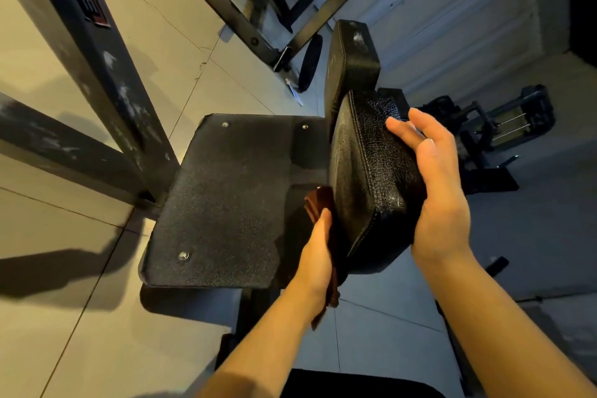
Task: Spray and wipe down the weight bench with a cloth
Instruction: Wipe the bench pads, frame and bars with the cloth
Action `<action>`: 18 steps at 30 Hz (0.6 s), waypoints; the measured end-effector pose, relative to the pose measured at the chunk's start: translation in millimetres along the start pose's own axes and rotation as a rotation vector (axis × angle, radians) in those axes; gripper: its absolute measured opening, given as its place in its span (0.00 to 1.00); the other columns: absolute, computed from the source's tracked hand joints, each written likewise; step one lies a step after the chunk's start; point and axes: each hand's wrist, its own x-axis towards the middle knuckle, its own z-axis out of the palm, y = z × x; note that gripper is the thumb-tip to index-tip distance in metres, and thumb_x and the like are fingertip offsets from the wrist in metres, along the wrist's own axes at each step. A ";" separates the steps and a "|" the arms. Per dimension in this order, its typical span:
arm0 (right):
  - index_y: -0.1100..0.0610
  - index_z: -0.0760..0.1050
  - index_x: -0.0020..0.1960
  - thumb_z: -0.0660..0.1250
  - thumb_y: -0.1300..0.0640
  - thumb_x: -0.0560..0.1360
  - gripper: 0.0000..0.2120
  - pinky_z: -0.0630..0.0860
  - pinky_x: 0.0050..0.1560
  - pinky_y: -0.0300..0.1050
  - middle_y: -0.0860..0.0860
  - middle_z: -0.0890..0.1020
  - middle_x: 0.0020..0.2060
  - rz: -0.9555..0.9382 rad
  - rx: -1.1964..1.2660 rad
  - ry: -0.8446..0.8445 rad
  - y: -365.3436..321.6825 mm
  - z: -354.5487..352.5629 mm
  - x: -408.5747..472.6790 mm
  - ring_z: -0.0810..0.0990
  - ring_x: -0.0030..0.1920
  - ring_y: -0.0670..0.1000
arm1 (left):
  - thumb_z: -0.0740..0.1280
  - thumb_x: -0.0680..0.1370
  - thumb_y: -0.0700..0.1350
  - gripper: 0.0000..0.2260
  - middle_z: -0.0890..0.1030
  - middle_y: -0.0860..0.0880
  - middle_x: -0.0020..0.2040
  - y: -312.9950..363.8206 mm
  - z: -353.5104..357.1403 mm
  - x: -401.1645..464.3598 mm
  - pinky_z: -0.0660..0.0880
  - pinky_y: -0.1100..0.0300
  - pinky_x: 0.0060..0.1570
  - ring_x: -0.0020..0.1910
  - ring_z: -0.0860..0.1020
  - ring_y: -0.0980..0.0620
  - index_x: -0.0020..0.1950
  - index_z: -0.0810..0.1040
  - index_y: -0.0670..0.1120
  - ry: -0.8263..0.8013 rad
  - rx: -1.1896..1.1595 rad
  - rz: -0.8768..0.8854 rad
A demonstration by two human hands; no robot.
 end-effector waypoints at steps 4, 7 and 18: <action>0.57 0.67 0.67 0.57 0.46 0.79 0.22 0.72 0.58 0.32 0.64 0.75 0.64 0.030 0.049 0.067 -8.9 8.4 10.5 0.77 0.60 0.38 | 0.61 0.74 0.66 0.32 0.76 0.49 0.67 29.6 18.3 -22.5 0.65 0.47 0.71 0.67 0.74 0.48 0.73 0.69 0.50 -0.166 0.010 0.170; 0.73 0.64 0.70 0.59 0.61 0.83 0.20 0.71 0.64 0.38 0.36 0.67 0.42 0.133 0.061 0.062 -10.7 6.4 30.7 0.82 0.54 0.45 | 0.60 0.74 0.62 0.26 0.80 0.48 0.62 63.3 37.1 -27.7 0.71 0.51 0.66 0.62 0.78 0.49 0.67 0.75 0.49 -0.269 -0.013 0.262; 0.56 0.71 0.62 0.56 0.59 0.81 0.11 0.76 0.55 0.37 0.44 0.81 0.49 0.050 0.059 0.064 4.5 2.6 24.3 0.81 0.49 0.38 | 0.59 0.78 0.63 0.27 0.79 0.43 0.64 63.7 29.9 10.3 0.67 0.45 0.69 0.64 0.76 0.43 0.69 0.74 0.46 -0.082 -0.041 0.175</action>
